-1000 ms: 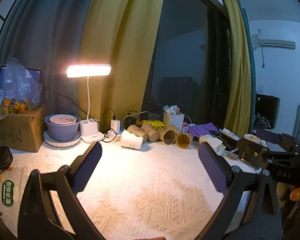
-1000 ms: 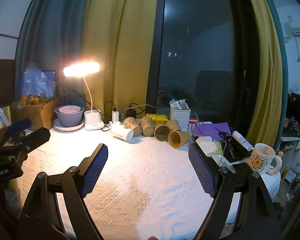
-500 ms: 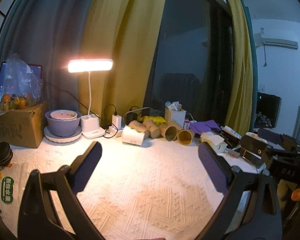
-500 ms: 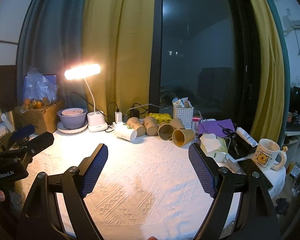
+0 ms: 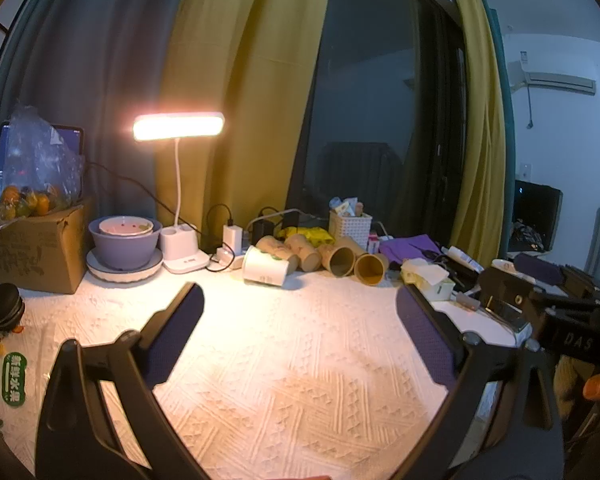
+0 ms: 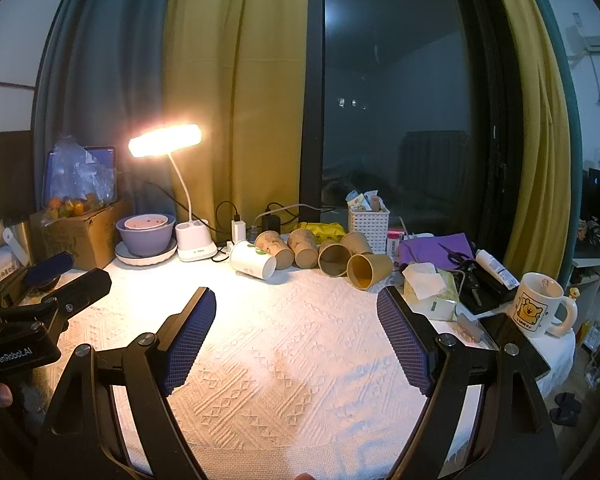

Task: Flip cup upright

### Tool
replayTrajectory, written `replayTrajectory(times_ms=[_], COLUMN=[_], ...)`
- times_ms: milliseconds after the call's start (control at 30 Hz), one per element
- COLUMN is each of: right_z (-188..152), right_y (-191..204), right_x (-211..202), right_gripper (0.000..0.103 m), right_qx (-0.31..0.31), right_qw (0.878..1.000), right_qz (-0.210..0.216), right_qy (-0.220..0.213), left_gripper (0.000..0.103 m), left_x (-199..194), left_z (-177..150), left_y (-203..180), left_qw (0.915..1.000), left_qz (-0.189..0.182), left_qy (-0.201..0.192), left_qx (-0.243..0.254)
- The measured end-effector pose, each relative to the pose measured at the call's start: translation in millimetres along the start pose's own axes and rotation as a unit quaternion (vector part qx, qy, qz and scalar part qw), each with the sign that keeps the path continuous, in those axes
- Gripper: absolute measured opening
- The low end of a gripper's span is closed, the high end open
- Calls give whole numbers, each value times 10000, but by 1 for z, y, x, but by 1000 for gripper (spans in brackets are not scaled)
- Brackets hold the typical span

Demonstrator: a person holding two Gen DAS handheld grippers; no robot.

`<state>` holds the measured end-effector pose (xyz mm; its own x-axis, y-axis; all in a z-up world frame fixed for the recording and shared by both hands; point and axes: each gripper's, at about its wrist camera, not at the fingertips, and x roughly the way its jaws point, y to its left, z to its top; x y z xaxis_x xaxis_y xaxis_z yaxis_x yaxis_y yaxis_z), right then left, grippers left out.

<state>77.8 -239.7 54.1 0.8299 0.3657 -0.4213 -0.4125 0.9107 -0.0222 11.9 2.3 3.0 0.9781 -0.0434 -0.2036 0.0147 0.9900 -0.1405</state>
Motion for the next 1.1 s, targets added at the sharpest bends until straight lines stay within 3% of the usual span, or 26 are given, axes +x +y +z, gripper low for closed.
replayTrajectory(times_ms=[1100], right_z=[-6], right_y=[-11], right_x=[13], right_gripper=[85], right_qx=[69], right_qw=[9999], right_qz=[-15], right_qy=[137], left_gripper=[98], left_x=[9], left_z=[-5], left_y=[1], left_qw=[9998], left_qz=[2], left_qy=[200], left_qx=[-17])
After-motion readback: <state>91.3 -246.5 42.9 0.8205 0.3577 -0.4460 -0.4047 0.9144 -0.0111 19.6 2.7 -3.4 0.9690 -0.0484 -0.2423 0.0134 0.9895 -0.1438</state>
